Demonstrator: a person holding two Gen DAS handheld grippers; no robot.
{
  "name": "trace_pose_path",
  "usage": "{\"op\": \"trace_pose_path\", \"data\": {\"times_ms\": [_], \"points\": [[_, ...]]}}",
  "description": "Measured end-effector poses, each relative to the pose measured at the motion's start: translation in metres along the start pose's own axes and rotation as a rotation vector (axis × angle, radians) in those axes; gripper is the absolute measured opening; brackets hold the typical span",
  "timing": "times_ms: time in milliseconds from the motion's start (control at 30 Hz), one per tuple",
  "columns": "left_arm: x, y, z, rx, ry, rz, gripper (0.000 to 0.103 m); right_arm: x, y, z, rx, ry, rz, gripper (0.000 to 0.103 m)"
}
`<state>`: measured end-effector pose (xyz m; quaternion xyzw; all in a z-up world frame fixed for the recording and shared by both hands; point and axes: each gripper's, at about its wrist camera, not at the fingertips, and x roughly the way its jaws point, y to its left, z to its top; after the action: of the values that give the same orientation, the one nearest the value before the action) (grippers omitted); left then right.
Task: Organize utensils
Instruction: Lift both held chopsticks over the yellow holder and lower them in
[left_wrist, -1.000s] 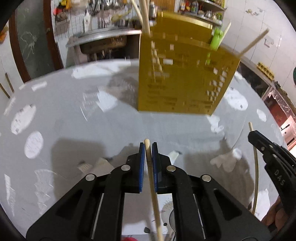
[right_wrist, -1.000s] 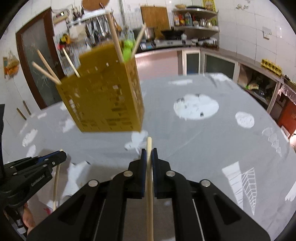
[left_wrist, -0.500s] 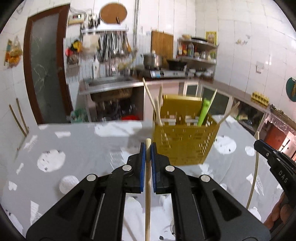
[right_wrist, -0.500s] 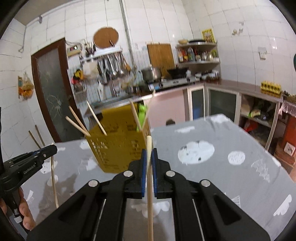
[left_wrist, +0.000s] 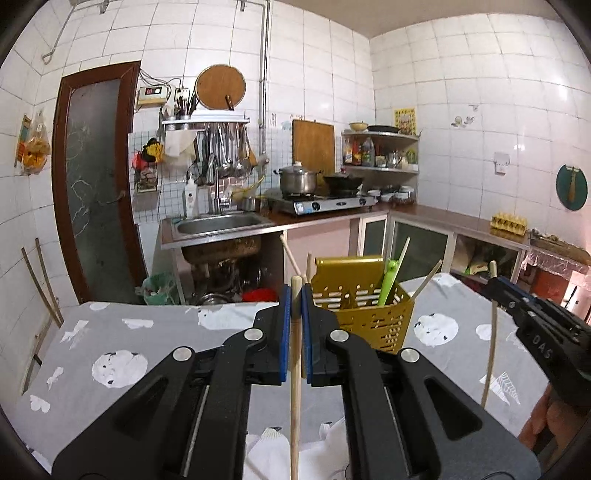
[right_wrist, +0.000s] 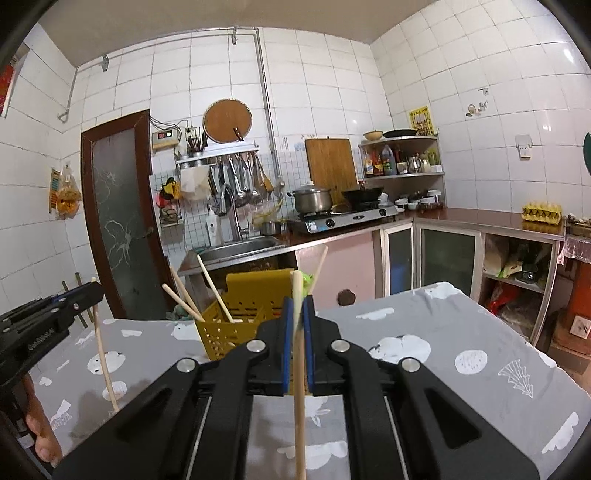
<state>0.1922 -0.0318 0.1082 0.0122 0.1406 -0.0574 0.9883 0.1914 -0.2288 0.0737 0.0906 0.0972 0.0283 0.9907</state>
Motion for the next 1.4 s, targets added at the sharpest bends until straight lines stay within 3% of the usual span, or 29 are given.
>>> {"op": "trace_pose_path", "data": {"times_ms": [300, 533, 733, 933, 1167, 1400], "points": [[-0.005, 0.004, 0.018, -0.007, -0.05, -0.022, 0.005, 0.01, -0.004, 0.01, 0.031, -0.035, 0.027, 0.006], [-0.006, 0.013, 0.046, -0.034, -0.102, -0.039, 0.005, 0.016, 0.002, 0.04, 0.036, -0.103, 0.056, 0.006], [-0.004, 0.013, 0.082, -0.068, -0.189, -0.06, 0.005, 0.029, 0.013, 0.069, 0.054, -0.169, 0.093, 0.006], [-0.005, 0.002, 0.108, -0.063, -0.327, -0.08, 0.005, 0.046, 0.026, 0.09, 0.041, -0.238, 0.102, 0.006], [0.012, -0.021, 0.116, -0.031, -0.417, -0.091, 0.005, 0.073, 0.038, 0.098, 0.026, -0.319, 0.078, 0.006], [0.049, -0.031, 0.108, -0.014, -0.431, -0.08, 0.005, 0.091, 0.041, 0.101, 0.015, -0.398, 0.039, 0.006]]}}
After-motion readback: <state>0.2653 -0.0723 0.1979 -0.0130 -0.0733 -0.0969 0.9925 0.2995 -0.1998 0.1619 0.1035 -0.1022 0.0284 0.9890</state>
